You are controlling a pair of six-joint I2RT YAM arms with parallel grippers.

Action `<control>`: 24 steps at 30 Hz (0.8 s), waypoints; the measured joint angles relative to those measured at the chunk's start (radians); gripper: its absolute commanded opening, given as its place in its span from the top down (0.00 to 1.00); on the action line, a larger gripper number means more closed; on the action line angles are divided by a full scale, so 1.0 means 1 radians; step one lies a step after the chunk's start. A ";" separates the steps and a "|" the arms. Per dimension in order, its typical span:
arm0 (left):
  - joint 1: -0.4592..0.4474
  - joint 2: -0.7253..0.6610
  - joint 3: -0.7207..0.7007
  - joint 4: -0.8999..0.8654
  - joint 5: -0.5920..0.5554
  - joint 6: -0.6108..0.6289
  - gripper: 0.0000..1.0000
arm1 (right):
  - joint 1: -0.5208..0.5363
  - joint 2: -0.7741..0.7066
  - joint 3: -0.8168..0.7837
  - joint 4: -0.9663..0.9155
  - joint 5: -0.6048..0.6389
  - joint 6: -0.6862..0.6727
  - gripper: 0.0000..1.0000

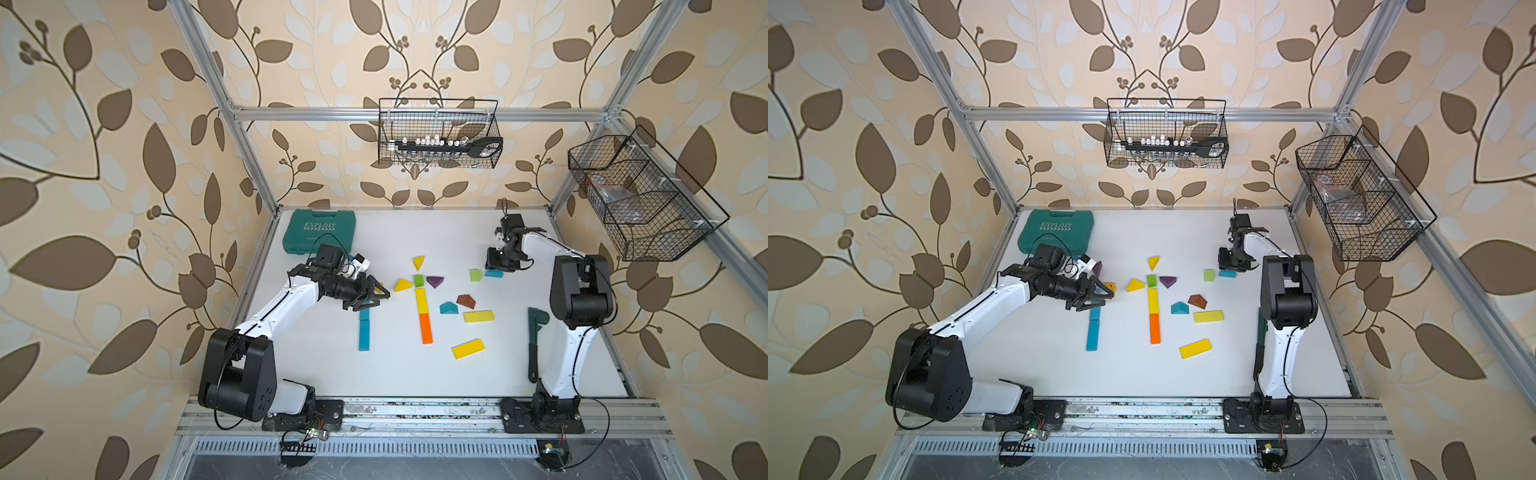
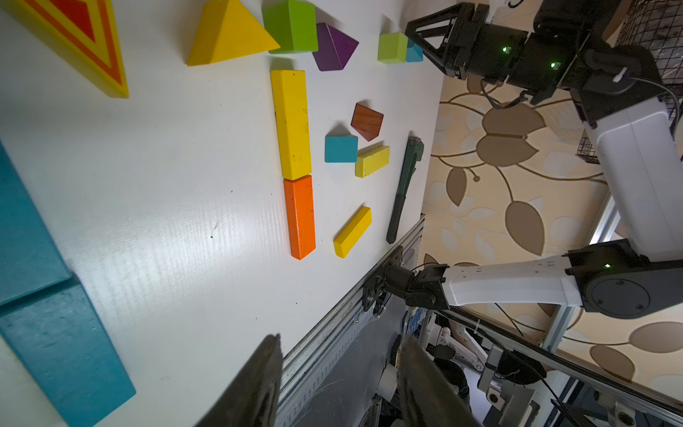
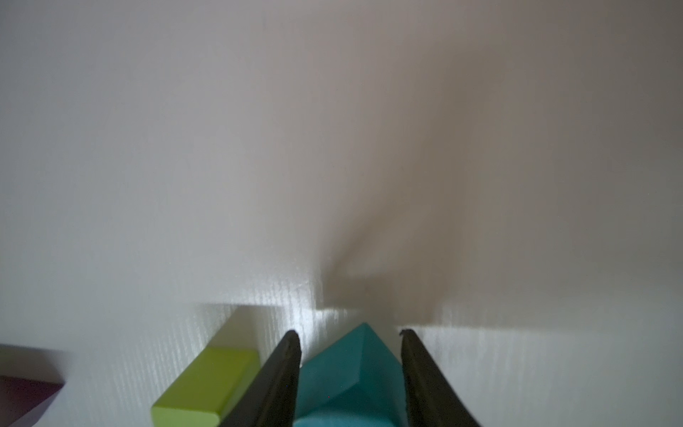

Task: Assemble a small pinwheel with building blocks
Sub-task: Assemble the building block at the center of the board.

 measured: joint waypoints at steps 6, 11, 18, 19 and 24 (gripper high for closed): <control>0.000 0.000 -0.001 0.003 0.000 0.000 0.48 | 0.000 0.000 -0.009 0.009 -0.032 0.027 0.54; 0.000 0.000 -0.002 0.003 0.000 0.000 0.48 | 0.000 0.000 -0.014 0.024 -0.056 0.042 0.54; 0.000 0.000 -0.002 0.004 0.001 0.000 0.48 | 0.000 -0.001 -0.014 0.034 -0.092 0.045 0.54; 0.000 0.000 -0.002 0.004 0.001 0.000 0.48 | 0.000 -0.001 -0.014 0.037 -0.101 0.045 0.54; 0.000 0.000 -0.009 0.004 0.002 0.000 0.48 | 0.000 -0.001 -0.014 0.047 -0.133 0.047 0.53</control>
